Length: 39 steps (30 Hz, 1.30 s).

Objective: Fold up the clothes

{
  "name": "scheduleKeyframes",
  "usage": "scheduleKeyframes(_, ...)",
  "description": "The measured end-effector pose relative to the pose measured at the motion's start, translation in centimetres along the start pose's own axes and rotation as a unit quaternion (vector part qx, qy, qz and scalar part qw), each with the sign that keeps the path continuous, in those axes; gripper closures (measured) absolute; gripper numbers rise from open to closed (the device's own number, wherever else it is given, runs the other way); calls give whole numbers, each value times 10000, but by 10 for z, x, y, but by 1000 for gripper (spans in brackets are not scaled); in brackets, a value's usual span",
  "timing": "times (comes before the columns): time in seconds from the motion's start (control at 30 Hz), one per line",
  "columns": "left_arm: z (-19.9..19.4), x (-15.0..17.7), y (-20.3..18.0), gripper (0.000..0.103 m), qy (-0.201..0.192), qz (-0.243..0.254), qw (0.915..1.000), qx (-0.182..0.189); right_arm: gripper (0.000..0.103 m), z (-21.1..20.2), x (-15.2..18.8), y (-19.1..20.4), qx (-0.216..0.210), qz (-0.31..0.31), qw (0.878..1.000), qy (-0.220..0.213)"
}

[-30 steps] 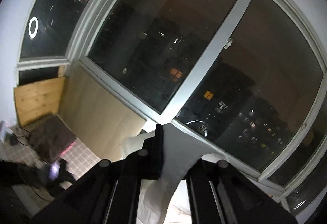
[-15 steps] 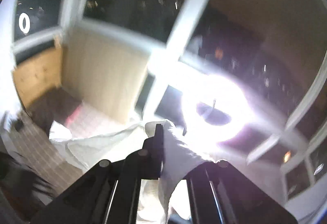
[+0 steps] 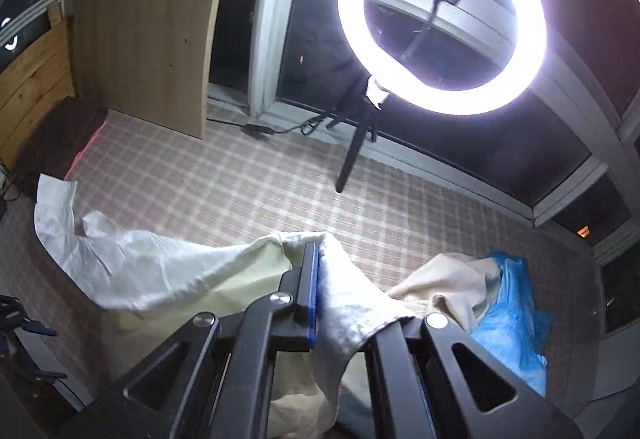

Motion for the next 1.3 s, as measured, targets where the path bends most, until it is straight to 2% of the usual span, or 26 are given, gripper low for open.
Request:
scheduleKeyframes(0.03,9,-3,-3,54,56,-84,9999,2,101,-4,1,-8,-76,8,10000,-28)
scheduleKeyframes(0.2,47,-35,-70,54,-28,330,9993,182,101,-38,-10,-29,-445,-139,9984,-334)
scheduleKeyframes(0.3,68,-53,-96,49,-159,178,9993,288,101,-61,-22,-27,-549,-355,9966,-511)
scheduleKeyframes(0.37,82,-72,-113,48,-326,45,9992,206,101,-74,-32,-24,-654,-476,9948,-612)
scheduleKeyframes(0.47,93,-101,-123,40,-747,-205,9964,-352,101,-91,-44,-12,-629,-768,9924,-729)
scheduleKeyframes(0.57,103,-130,-128,38,-1173,-502,9866,-1017,101,-103,-53,-3,-628,-968,9904,-761)
scheduleKeyframes(0.6,107,-135,-125,44,-1186,-601,9842,-1172,101,-105,-55,-1,-624,-1014,9899,-774)
scheduleKeyframes(0.63,108,-137,-120,70,-1128,-620,9846,-1181,101,-108,-57,1,-613,-1069,9893,-787)
scheduleKeyframes(0.7,111,-141,-110,100,-1013,-659,9855,-1194,101,-114,-60,3,-564,-1173,9881,-818)
scheduleKeyframes(0.77,88,-134,-97,100,-1073,-852,9880,-718,101,-119,-61,2,-499,-1248,9871,-872)
scheduleKeyframes(1.1,-143,-96,-20,101,-1998,-1375,9686,-548,101,-168,-66,-18,-610,-1273,9795,-1439)
scheduleKeyframes(1.2,-218,-98,-7,101,-2340,-1238,9616,-720,101,-199,-71,-17,-791,-1258,9725,-1793)
scheduleKeyframes(1.27,-253,-101,8,99,-2445,-1167,9595,-768,101,-217,-72,-12,-943,-1269,9670,-1997)
scheduleKeyframes(1.3,-256,-103,21,93,-2430,-1156,9587,-925,101,-226,-73,-9,-1019,-1275,9640,-2099)
Point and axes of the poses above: each gripper's, at about its wrist camera, not at the fingertips, and z roughly the way its jaws point, y to its left, x to its underside, the point moved 2 cm from there along z, roughly the way its jaws point, and after that the axes turned 5 degrees about -x, right-handed, at the moved point
